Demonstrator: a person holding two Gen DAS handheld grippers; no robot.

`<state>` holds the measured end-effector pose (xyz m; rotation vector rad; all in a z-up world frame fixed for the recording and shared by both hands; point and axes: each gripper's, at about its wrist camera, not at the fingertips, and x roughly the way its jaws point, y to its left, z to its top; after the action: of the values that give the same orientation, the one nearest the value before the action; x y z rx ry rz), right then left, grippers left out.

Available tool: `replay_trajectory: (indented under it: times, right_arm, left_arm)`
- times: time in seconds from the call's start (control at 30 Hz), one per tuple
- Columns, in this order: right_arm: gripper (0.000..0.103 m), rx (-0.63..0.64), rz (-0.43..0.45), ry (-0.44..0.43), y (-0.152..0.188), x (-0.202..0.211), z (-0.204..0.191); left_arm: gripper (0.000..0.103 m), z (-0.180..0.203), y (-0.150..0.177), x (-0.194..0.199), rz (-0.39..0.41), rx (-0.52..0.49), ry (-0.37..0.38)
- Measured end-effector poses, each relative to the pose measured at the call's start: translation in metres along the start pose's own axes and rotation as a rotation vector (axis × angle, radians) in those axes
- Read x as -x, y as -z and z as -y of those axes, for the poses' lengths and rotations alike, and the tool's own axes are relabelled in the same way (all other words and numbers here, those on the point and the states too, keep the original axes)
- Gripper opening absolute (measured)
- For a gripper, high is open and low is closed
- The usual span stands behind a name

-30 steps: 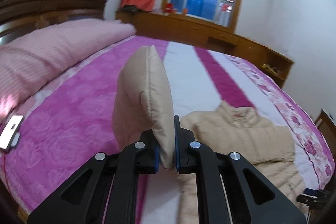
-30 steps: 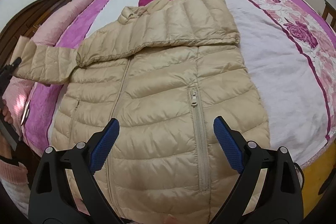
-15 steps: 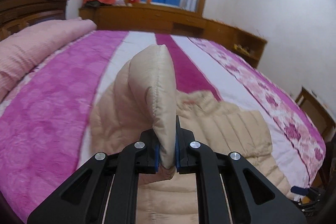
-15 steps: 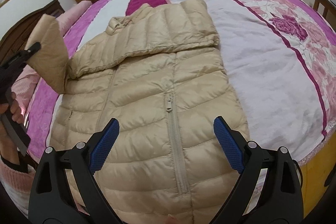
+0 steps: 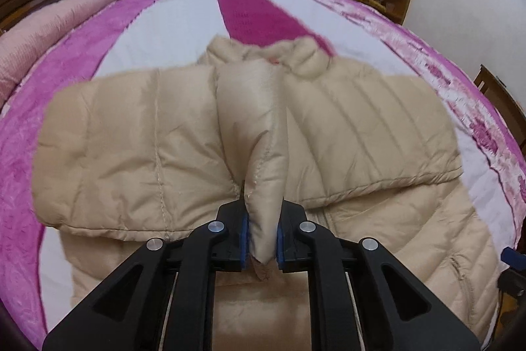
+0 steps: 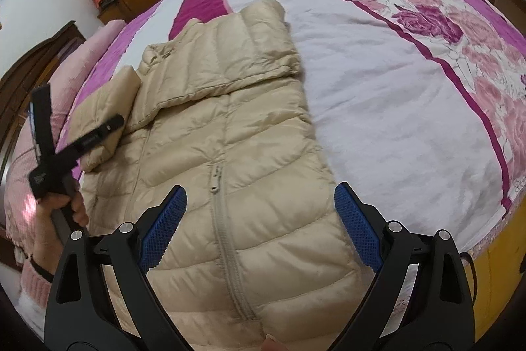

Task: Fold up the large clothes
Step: 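Lift the sleeve and lay it across the jacket front, open left gripper, then grasp the side edge of the jacket body with the right gripper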

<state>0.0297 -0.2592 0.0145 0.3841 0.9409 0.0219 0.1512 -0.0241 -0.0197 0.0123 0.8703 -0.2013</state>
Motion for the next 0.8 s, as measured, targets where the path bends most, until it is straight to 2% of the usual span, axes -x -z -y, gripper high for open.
replay_trajectory:
  times: [0.17,0.27,0.33,0.37,0.47,0.7,0.8]
  right_arm:
    - [0.091,-0.02,-0.009,0.002,0.001,-0.003,0.008]
    - [0.091,-0.025,-0.012,0.001,0.002,-0.005,0.01]
    - [0.091,-0.026,-0.012,0.001,0.002,-0.004,0.01]
    - [0.091,-0.025,-0.011,0.001,0.002,-0.004,0.01]
    - [0.091,-0.022,-0.008,0.0,0.001,-0.003,0.01]
    - [0.091,-0.019,0.009,0.001,-0.001,0.003,0.006]
    - [0.091,-0.007,0.009,-0.003,-0.002,0.005,0.0]
  left_arm:
    - [0.017,0.002,0.001,-0.012,-0.021,-0.012,-0.009]
    - [0.042,0.004,0.0,-0.012,-0.026,-0.004,0.029]
    - [0.063,0.01,0.0,-0.009,-0.023,-0.008,0.051]
    - [0.065,0.015,0.0,-0.007,-0.021,-0.017,0.049]
    - [0.069,0.025,0.002,-0.002,-0.027,-0.038,0.04]
    - [0.072,0.026,0.002,0.028,-0.032,-0.006,0.077]
    - [0.075,0.024,0.002,0.044,-0.027,-0.003,0.071]
